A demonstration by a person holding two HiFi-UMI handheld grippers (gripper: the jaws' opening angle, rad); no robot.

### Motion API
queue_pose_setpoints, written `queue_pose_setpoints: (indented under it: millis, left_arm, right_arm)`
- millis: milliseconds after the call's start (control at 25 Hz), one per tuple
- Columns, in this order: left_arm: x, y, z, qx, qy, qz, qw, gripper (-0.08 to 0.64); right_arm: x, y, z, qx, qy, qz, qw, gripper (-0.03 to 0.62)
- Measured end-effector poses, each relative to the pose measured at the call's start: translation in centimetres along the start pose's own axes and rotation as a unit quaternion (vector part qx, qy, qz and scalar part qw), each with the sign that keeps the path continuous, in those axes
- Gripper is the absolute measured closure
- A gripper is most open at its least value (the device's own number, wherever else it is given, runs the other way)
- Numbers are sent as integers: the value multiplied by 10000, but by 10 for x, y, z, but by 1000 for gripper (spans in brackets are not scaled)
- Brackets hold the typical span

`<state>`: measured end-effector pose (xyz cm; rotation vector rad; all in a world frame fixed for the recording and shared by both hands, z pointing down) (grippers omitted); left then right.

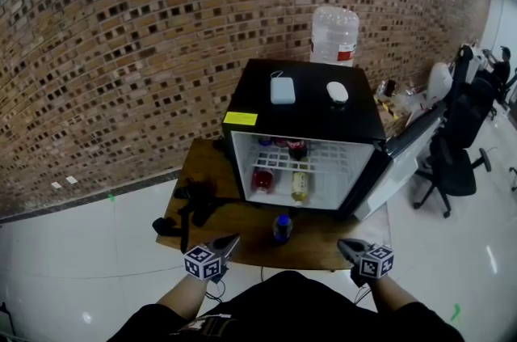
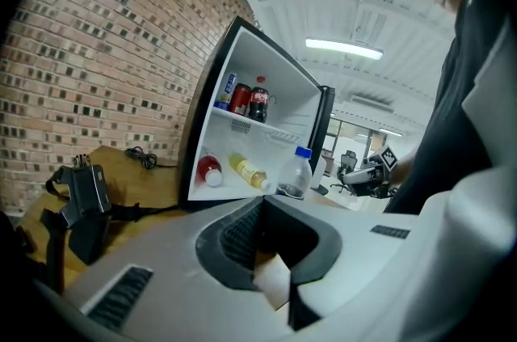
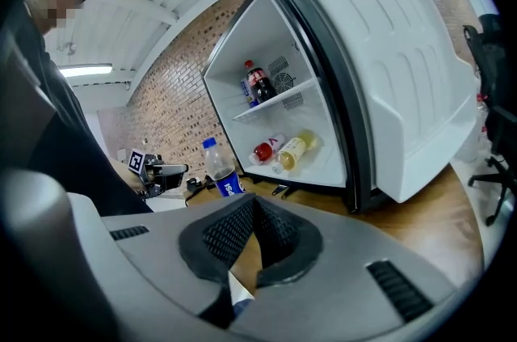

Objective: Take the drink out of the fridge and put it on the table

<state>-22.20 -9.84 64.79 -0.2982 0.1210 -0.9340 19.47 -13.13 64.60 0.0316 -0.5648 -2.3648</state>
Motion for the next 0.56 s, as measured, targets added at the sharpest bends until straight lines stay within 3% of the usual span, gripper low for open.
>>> queue_pose_setpoints:
  millis: [560]
  left_arm:
    - [1, 2, -2, -40, 9, 74, 10000, 552]
  right_arm:
    - [-4, 0, 1, -59, -32, 3, 10000, 589]
Point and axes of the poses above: the fingertips, and each gripper's own axes: x forward along the fingers, y to its right, z out of its underside, the point moved 7 cm from there along -x, backward along the fingers, and after that the axes turned 15 degrees about y, right-handed, at the moved point
